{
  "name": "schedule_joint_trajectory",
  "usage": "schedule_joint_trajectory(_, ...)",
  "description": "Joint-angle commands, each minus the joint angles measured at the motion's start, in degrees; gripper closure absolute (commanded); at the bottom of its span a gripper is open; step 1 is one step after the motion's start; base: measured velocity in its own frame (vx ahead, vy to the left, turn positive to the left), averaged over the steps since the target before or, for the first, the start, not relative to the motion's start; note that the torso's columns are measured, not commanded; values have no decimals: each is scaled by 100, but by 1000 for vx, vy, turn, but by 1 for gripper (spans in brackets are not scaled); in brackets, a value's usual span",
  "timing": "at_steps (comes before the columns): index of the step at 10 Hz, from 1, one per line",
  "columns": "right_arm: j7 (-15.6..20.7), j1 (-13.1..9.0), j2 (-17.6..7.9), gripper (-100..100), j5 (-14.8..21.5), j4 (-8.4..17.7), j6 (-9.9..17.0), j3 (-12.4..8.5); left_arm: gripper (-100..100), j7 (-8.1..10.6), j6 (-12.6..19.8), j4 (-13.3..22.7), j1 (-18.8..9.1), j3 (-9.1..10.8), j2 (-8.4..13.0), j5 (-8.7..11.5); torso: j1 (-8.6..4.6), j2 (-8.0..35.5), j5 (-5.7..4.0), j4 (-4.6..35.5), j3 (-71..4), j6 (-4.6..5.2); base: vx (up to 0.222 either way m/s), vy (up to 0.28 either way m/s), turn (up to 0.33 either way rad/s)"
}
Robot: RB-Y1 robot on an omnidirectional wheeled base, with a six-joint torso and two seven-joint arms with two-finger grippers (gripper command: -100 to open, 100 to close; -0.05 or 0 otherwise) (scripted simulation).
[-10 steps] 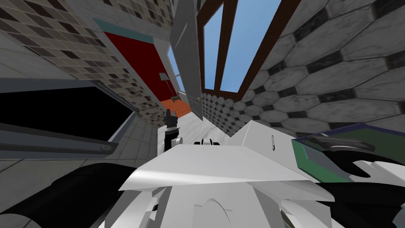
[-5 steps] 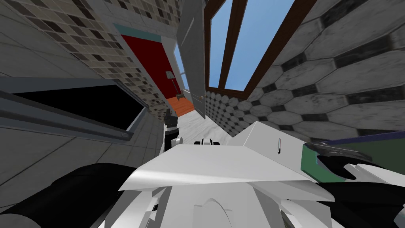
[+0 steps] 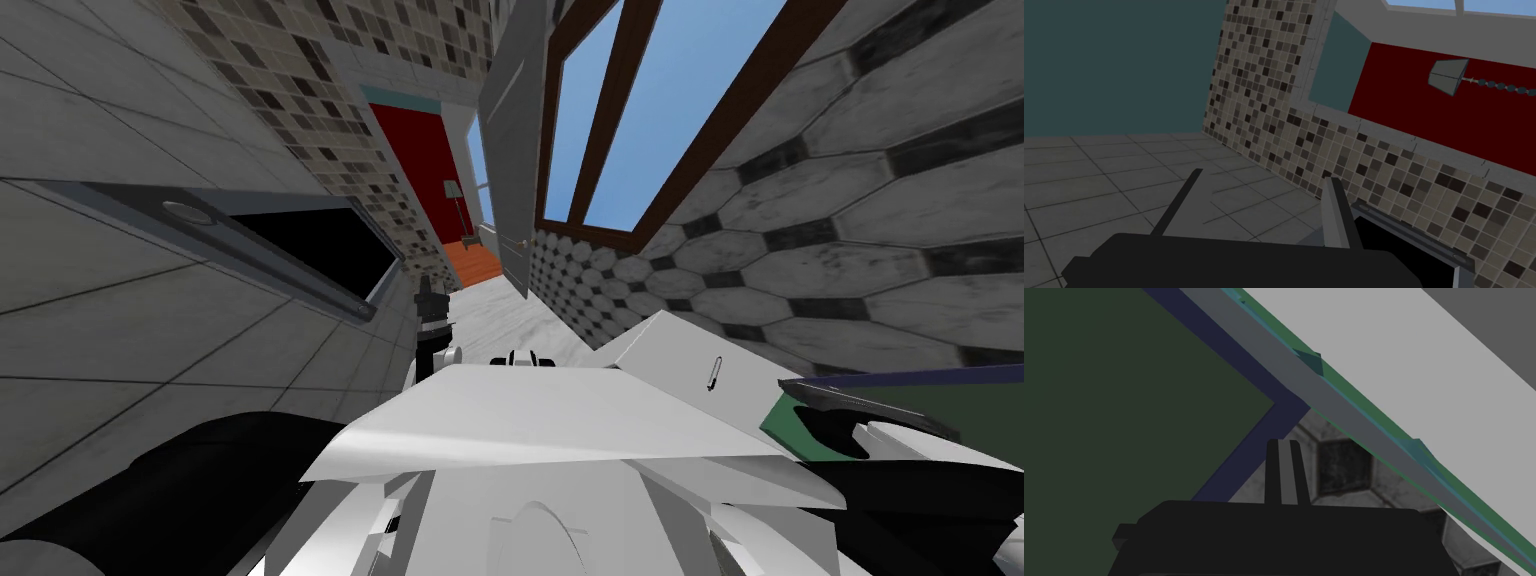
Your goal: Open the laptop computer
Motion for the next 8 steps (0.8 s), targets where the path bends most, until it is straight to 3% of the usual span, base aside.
schedule_joint_trajectory(1, -402, -22, 18, 100, -47, 407, 264, 404, 0, 0, 0, 0, 1, 1, 0, 0, -18, -38, -10, -11, -21, 4, -26, -6, 120)
schedule_joint_trajectory(3, -402, -22, 18, 100, -47, 407, 264, 527, 0, 0, -1, -1, 5, 3, 1, 0, -50, -65, -46, -31, -37, 49, 32, -7, -36)
schedule_joint_trajectory(4, -732, -4, -85, 100, -191, 801, 495, 680, 0, 0, -1, -1, 5, 2, 1, 0, -61, -41, -51, -24, -19, 42, -150, 10, 386)
schedule_joint_trajectory(5, -871, -4, -85, 100, -322, 957, 609, 817, 0, 0, 0, 0, 1, 1, 0, 0, -81, 22, -48, -2, 19, 18, -203, 45, 462)
schedule_joint_trajectory(6, -1117, -4, -85, 100, -220, 1016, 721, 831, 0, 0, 0, 0, 1, 0, 0, 0, -70, 31, -63, 3, 34, 33, -144, 37, 299)
schedule_joint_trajectory(7, -1117, -4, -85, 100, -322, 1016, 932, 1004, 0, 0, 0, 0, 2, 2, 1, 0, -55, 3, -54, -4, 13, 40, -70, 15, 130)
schedule_joint_trajectory(8, -1117, -4, -85, 100, -322, 1016, 961, 1141, 0, 0, 0, 0, 3, 2, 1, 0, -59, -27, -50, -18, -8, 69, -8, -1, -2)
